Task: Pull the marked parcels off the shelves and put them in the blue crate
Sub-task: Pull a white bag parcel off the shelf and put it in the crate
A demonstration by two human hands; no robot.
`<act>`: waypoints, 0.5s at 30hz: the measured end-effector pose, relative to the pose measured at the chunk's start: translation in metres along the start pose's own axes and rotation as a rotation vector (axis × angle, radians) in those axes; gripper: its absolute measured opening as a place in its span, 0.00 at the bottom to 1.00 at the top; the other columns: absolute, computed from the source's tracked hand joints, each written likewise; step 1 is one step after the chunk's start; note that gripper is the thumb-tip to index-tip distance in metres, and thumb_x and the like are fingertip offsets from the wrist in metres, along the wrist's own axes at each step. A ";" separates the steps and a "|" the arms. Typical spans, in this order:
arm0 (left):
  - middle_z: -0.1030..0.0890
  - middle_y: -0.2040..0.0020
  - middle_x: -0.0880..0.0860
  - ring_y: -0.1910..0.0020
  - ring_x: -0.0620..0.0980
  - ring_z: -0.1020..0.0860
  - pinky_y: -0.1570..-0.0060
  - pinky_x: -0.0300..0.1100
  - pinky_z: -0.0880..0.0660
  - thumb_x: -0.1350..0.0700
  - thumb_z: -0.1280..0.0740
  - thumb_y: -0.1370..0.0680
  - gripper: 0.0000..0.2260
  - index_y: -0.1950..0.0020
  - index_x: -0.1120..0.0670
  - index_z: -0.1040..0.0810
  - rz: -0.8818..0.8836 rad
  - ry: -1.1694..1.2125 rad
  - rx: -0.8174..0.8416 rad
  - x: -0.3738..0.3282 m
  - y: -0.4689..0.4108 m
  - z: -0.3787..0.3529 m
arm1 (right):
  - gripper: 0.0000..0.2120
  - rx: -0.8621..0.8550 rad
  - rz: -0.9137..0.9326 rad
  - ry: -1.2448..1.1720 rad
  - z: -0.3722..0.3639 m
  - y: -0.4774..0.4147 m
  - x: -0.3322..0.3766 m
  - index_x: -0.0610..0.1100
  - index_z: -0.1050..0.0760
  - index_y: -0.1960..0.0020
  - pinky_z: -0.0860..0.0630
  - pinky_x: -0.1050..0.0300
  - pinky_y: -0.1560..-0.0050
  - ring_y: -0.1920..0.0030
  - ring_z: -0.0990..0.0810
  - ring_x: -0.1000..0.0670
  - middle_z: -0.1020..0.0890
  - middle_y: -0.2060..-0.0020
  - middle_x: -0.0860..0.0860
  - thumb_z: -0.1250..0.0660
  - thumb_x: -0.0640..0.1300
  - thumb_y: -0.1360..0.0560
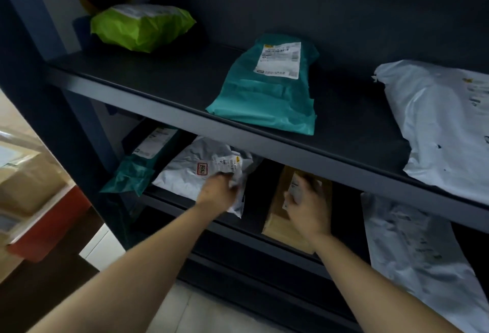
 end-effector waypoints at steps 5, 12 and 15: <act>0.34 0.28 0.59 0.30 0.61 0.35 0.36 0.52 0.33 0.53 0.43 0.19 0.20 0.28 0.57 0.34 0.117 -0.326 -0.019 0.080 -0.043 0.051 | 0.26 0.278 -0.032 -0.104 -0.078 -0.014 0.059 0.49 0.38 0.25 0.31 0.52 0.34 0.31 0.30 0.45 0.29 0.30 0.46 0.37 0.53 0.21; 0.38 0.26 0.61 0.29 0.63 0.37 0.32 0.55 0.36 0.50 0.45 0.20 0.26 0.23 0.58 0.44 0.187 -0.371 0.227 0.146 -0.086 0.033 | 0.28 0.411 -0.438 -0.238 -0.154 -0.023 0.051 0.43 0.40 0.25 0.28 0.48 0.35 0.33 0.28 0.40 0.31 0.29 0.43 0.38 0.51 0.21; 0.36 0.27 0.63 0.31 0.63 0.34 0.34 0.53 0.36 0.52 0.46 0.19 0.27 0.23 0.62 0.47 0.232 -0.362 0.236 0.149 -0.093 0.035 | 0.30 0.333 -0.629 -0.340 -0.168 -0.024 0.039 0.43 0.41 0.24 0.28 0.45 0.35 0.32 0.30 0.39 0.33 0.27 0.43 0.38 0.52 0.22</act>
Point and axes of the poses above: each hand's wrist, its own y-axis away from the middle knuckle, its own z-axis out of the back of the hand, x = y × z, the point moved 9 cm from there along -y, towards the middle knuckle
